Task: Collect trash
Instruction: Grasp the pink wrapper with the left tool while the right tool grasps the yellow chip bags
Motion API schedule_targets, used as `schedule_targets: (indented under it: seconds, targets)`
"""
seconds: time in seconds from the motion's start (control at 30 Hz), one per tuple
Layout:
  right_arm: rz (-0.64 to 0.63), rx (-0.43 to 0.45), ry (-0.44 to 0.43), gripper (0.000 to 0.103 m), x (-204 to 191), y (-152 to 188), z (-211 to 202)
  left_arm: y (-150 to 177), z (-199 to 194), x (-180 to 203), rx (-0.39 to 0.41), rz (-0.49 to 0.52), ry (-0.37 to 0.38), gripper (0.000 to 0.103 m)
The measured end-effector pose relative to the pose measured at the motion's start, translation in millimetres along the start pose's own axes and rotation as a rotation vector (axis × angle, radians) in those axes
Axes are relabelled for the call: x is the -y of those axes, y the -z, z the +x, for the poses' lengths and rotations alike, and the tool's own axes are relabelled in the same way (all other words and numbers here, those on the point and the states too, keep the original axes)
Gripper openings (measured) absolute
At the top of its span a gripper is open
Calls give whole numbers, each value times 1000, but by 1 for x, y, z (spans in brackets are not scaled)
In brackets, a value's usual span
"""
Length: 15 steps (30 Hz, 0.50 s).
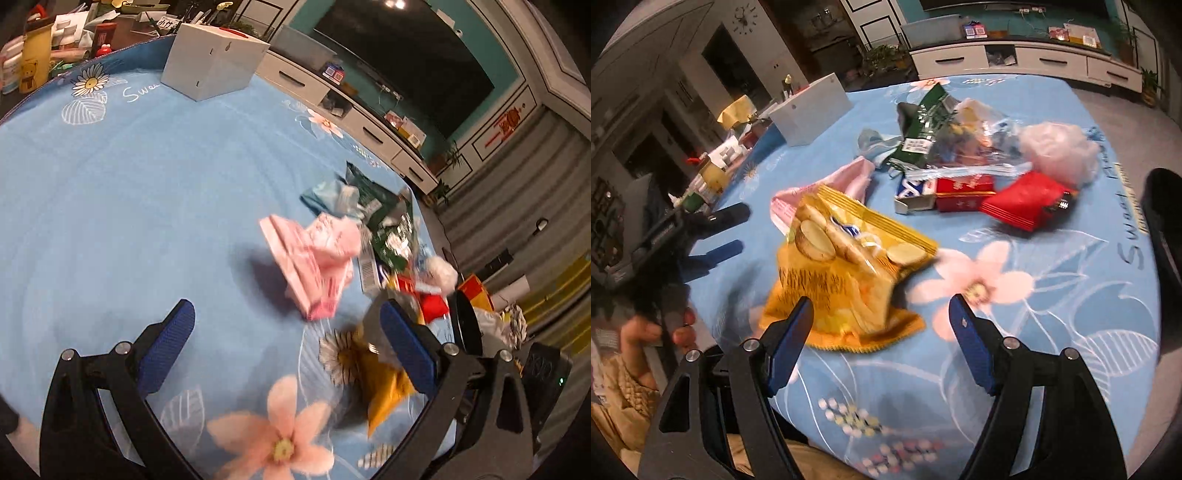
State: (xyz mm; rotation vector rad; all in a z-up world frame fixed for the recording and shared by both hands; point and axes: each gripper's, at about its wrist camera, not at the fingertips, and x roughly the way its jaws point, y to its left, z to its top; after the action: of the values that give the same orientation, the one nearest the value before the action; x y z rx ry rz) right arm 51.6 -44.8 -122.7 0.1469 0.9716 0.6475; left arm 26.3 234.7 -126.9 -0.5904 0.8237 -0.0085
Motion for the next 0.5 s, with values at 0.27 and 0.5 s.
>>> schedule_targets:
  seconds: [0.27,0.5]
  targets:
    - [34,-47,-31,75,1,-14,32,-24,46,12,-15,20,-5,100]
    - [-24,-76,-4,48,-13,-16,49,-23,71,20,-34,45,-26,77]
